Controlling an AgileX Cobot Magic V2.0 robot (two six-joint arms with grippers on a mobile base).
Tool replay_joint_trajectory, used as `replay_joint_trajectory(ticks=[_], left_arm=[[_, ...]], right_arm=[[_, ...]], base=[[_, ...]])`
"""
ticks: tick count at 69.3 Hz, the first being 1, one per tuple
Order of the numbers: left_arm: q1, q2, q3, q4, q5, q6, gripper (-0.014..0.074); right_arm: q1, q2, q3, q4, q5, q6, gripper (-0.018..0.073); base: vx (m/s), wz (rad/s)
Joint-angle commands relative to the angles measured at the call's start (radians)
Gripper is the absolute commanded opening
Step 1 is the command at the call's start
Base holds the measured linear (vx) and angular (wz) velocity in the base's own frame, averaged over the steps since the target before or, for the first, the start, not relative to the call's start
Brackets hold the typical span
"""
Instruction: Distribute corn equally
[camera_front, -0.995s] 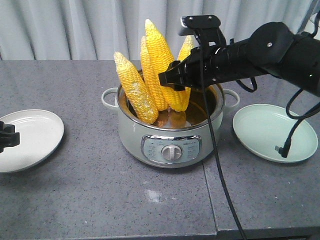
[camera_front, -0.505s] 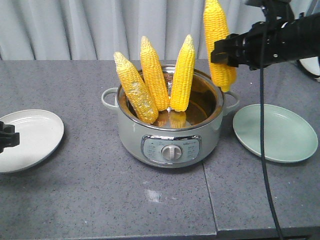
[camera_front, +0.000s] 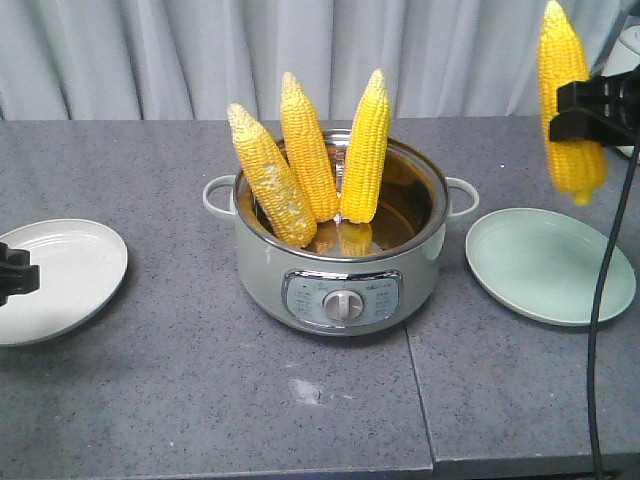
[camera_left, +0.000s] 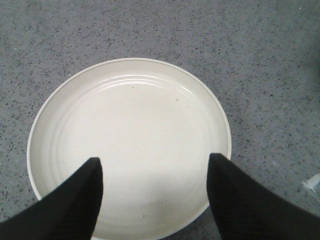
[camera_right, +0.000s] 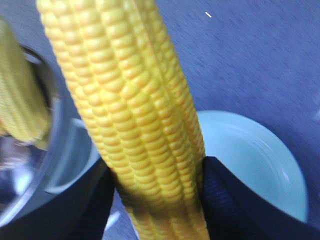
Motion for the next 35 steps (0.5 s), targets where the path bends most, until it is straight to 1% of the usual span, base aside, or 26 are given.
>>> replay_joint_trajectory(ticks=[1, 8, 22, 35], left_arm=[[-0.008, -0.014, -0.033, -0.009, -0.056, -0.002, 0.0443], [-0.008, -0.014, -0.033, -0.009, -0.056, -0.002, 0.0443], [-0.008, -0.014, -0.033, -0.009, -0.056, -0.002, 0.0443], [-0.008, -0.014, -0.033, -0.009, -0.056, -0.002, 0.0443]], right_arm=[[-0.017, -0.042, -0.016, -0.056, -0.015, 0.048, 0.0179], [-0.016, -0.042, 0.026, -0.104, -0.020, 0.074, 0.0181], [-0.016, -0.050, 0.160, -0.105, -0.071, 0.073, 0.0184], [-0.016, -0.100, 0.236, -0.106, -0.087, 0.070, 0.0184]], base=[[0.00, 0.00], [0.00, 0.00], [0.00, 0.00], [0.00, 0.00]])
